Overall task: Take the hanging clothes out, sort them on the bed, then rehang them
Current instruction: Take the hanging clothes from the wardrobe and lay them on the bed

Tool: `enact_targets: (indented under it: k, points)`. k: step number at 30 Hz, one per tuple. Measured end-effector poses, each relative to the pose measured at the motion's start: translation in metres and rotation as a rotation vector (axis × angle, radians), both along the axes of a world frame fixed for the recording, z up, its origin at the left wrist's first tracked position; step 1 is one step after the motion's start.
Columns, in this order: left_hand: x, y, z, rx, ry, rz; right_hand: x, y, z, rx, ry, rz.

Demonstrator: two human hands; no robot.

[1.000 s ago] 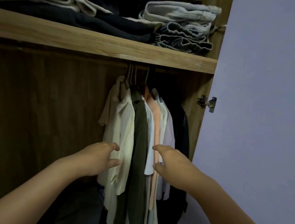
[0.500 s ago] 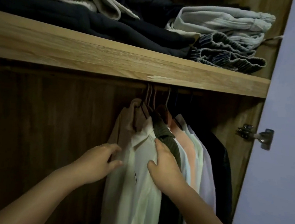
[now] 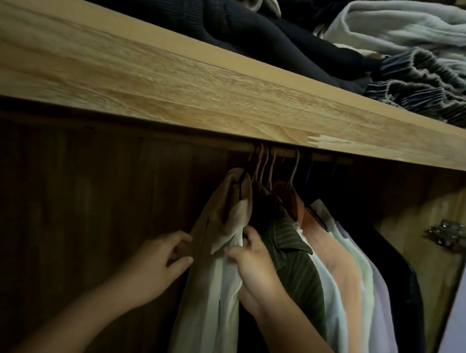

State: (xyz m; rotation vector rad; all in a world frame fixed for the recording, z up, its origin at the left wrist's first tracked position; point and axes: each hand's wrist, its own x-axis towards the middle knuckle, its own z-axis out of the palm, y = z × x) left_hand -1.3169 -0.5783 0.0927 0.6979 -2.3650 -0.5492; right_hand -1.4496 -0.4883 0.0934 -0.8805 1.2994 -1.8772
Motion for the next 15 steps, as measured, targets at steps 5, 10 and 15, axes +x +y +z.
enact_targets:
  k: [5,10,15]
  points:
    - [0.007,-0.011,0.002,0.022,0.07,0.009,0.002,-0.001,0.009,-0.226,-0.147,0.11]
    - [0.011,-0.008,0.009,-0.009,0.166,0.023,-0.003,0.016,0.029,-0.357,-0.19,0.176]
    - [0.01,0.008,0.016,-0.048,0.232,0.06,-0.007,0.055,0.019,-0.321,-0.084,0.286]
